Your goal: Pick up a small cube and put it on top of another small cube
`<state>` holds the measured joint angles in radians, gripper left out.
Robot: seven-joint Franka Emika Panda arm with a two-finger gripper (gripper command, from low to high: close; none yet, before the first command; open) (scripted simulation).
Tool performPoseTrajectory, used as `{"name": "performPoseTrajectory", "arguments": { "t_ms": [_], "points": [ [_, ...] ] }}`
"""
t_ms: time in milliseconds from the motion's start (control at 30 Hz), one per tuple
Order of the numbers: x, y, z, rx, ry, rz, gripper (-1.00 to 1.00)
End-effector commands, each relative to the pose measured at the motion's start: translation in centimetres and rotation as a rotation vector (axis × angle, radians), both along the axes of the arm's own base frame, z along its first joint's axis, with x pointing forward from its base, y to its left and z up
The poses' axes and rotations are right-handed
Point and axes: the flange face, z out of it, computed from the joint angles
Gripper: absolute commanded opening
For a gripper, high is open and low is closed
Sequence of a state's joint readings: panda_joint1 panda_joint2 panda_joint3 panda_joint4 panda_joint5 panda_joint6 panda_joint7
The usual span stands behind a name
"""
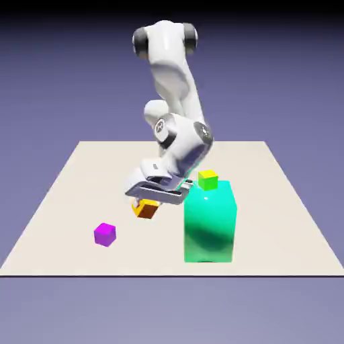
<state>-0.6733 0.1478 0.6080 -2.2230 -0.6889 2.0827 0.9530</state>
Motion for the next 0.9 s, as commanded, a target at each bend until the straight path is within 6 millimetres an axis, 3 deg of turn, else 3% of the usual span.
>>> {"name": "performPoseTrajectory", "arguments": {
  "t_ms": [0,400,733,833,867],
  "points": [
    [-0.4,-1.0,-0.4,0.023,-0.027,-0.080,-1.00],
    [-6.9,-11.8,-3.7,0.229,-0.308,-1.146,-1.00],
    [-14.9,-20.5,-5.9,0.245,-0.496,-2.131,-1.00],
    [-14.1,-19.3,-5.7,0.270,-0.497,-2.150,-1.00],
    [-14.0,-19.3,-6.8,0.270,-0.499,-2.151,-1.00]
  ]
}}
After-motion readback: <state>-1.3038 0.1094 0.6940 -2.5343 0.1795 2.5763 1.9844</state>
